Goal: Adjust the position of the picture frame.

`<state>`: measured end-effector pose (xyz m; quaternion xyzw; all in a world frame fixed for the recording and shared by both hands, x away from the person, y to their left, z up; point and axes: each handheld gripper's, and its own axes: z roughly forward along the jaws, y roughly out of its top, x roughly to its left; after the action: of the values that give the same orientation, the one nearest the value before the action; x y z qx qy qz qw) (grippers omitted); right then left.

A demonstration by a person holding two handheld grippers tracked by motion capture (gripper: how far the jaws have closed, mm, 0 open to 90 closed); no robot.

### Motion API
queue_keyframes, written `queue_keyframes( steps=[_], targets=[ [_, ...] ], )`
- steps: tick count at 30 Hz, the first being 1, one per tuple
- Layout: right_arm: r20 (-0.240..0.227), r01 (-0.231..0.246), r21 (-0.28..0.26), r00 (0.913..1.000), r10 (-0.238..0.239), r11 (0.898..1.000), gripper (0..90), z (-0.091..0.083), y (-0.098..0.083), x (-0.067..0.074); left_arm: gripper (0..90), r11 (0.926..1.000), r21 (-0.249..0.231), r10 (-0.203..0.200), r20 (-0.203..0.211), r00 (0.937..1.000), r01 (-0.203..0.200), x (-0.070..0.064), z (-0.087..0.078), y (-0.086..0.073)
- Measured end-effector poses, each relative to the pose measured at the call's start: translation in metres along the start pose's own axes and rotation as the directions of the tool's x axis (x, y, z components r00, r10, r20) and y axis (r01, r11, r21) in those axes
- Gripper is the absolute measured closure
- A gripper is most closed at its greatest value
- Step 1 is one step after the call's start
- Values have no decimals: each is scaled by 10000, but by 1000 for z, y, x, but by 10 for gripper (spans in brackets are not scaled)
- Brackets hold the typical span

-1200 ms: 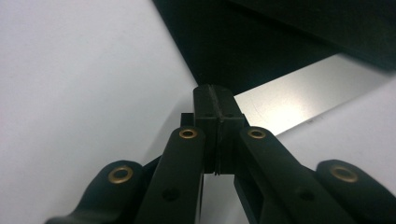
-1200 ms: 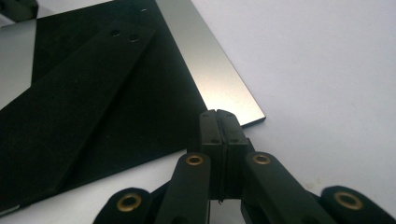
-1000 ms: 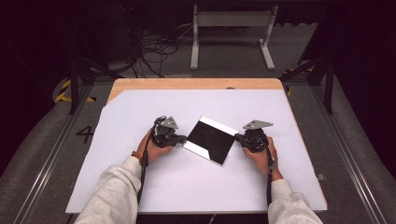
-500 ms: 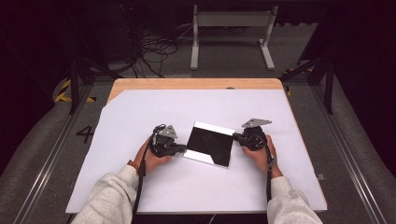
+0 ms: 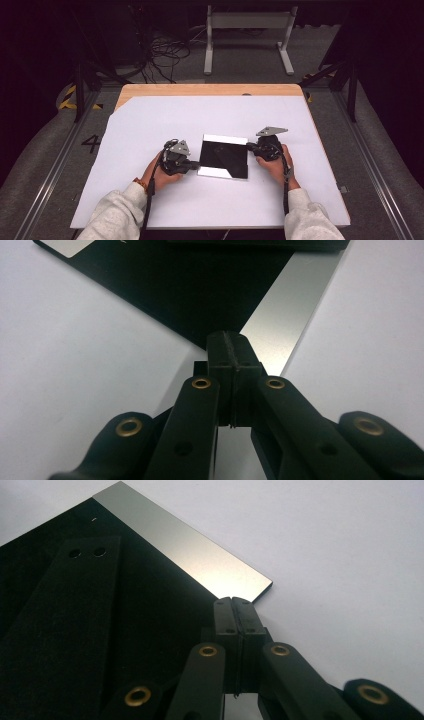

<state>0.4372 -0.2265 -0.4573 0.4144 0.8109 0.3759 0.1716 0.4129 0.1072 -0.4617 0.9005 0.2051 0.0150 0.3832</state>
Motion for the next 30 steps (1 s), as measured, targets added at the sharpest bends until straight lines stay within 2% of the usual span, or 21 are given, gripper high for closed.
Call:
queue_keyframes(
  steps=[6, 9, 13, 14, 19, 22, 25, 28, 30],
  targets=[
    [31, 148, 105, 9999, -149, 9998, 900, -1, 1, 4, 900, 10000, -40, 74, -26, 10000, -74, -1, 0, -1],
    [5, 240, 158, 9997, -240, 9996, 900, -3, -1, 7, 900, 9999, 12, 161, -189, 9997, -161, -4, -1, -1],
    [-18, 270, 105, 9996, -270, 9996, 900, -5, -5, 11, 900, 10000, -11, 82, -171, 9998, -82, -5, -1, -2],
    [-57, 175, 80, 9998, -175, 9998, 900, -6, -6, 12, 900, 10000, -15, 82, -155, 9998, -83, -5, -1, -2],
    [-281, 285, 68, 9992, -283, 9996, 900, -10, -10, 15, 900, 9999, 40, 117, -159, 9998, -116, -6, -2, -2],
    [-447, 264, -4, 9987, -264, 9997, 900, -13, -13, 16, 899, 10000, 8, 72, -6, 10000, -72, -7, -2, -4],
    [-425, 279, 20, 9987, -278, 9996, 900, -14, -14, 18, 899, 10000, -9, 45, 98, 9999, -44, -8, -3, -5],
    [-136, 488, -57, 9987, -489, 9988, 900, -14, -15, 23, 898, 10000, -5, 60, 227, 9997, -60, -11, -5, -7],
    [-153, 494, -44, 9987, -494, 9988, 900, -14, -15, 24, 897, 10000, -6, 42, 304, 9995, -41, -12, -5, -9]
  ],
)
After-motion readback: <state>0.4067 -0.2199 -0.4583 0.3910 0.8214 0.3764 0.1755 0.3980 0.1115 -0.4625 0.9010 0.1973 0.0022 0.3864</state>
